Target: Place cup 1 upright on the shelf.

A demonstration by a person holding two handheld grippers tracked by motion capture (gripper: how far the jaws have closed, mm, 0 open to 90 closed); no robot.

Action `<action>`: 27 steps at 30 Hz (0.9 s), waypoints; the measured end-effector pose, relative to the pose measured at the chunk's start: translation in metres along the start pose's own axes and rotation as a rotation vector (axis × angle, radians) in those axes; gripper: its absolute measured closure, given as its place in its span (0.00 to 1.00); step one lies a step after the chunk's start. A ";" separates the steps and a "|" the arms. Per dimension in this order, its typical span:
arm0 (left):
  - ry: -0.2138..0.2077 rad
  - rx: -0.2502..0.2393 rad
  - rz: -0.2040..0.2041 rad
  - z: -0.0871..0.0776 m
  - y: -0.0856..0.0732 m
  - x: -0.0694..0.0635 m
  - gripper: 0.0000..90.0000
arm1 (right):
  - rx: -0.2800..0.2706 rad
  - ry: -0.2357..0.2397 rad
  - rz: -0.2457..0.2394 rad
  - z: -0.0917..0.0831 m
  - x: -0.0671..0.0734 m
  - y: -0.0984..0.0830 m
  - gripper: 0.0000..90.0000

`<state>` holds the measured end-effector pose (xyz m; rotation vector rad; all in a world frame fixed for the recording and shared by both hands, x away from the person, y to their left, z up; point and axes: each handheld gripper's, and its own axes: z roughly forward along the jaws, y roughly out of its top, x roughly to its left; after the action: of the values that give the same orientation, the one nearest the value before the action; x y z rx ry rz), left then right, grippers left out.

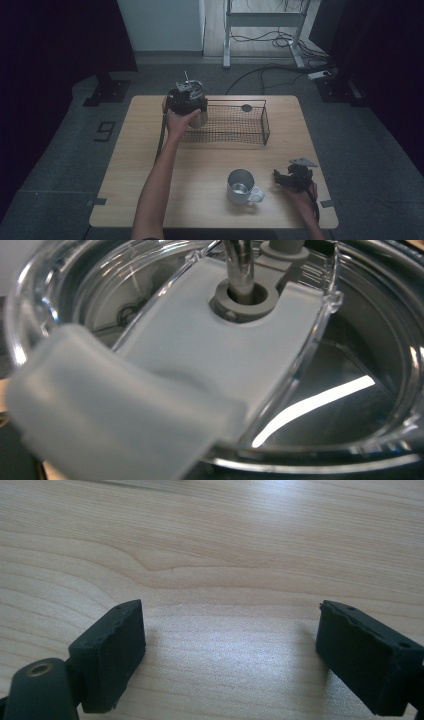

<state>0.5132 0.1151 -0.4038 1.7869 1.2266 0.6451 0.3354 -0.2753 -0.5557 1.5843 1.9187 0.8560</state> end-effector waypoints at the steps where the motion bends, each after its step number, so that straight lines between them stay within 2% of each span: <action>1: 0.002 0.006 0.000 0.002 -0.001 0.000 0.04 | 0.000 0.001 0.000 0.000 0.000 0.000 0.14; 27: 0.033 0.087 0.002 0.031 -0.035 -0.004 0.04 | -0.001 0.001 -0.001 0.000 0.000 0.000 0.14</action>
<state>0.5193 0.1061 -0.4495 1.8560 1.2929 0.6324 0.3353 -0.2753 -0.5557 1.5829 1.9192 0.8574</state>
